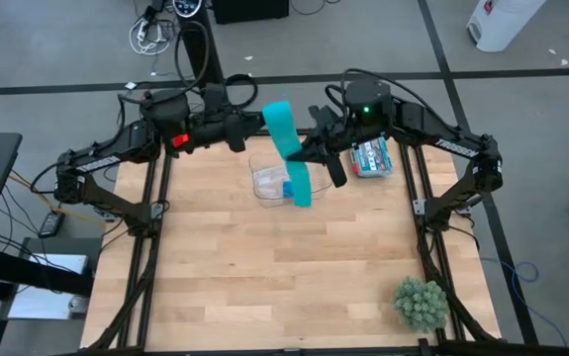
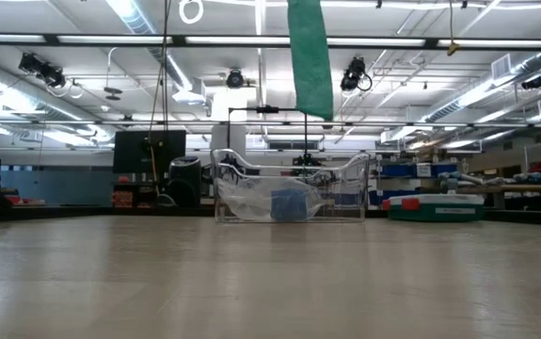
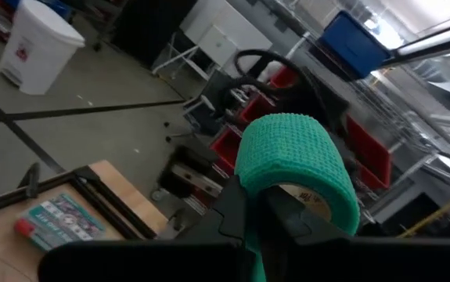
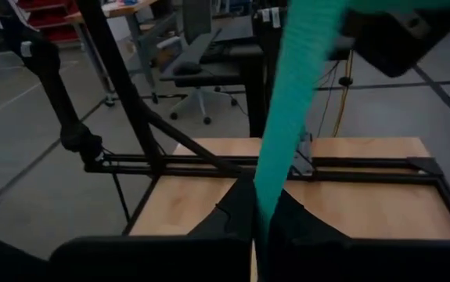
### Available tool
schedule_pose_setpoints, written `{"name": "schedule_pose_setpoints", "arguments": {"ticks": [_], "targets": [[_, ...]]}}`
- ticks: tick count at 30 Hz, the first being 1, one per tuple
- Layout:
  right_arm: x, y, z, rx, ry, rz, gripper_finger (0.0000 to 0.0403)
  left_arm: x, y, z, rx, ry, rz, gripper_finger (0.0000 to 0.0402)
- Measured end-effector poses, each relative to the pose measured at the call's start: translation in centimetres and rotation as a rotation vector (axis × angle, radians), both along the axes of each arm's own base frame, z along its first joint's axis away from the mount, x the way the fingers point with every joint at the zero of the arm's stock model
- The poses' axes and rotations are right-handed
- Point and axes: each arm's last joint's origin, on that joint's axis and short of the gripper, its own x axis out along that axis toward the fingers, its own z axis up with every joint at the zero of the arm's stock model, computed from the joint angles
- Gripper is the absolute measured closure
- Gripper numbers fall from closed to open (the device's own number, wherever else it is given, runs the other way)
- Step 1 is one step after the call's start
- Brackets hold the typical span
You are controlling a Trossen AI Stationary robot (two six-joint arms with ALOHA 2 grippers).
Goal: Roll bandage
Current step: Roll the sky blue bandage
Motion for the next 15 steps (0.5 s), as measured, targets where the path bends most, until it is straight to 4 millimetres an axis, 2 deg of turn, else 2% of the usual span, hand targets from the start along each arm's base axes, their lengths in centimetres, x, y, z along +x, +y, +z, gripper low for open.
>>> {"name": "schedule_pose_setpoints", "arguments": {"ticks": [10, 15], "targets": [[-0.5, -2.1, -0.2, -0.08, 0.008, -0.049, 0.036, 0.0, -0.1, 0.0, -0.001, -0.001, -0.049, 0.0382], [-1.0, -2.4, -0.4, -0.068, 0.045, -0.047, 0.0319, 0.1, -0.2, 0.0, -0.028, -0.007, -0.088, 0.0382]]}}
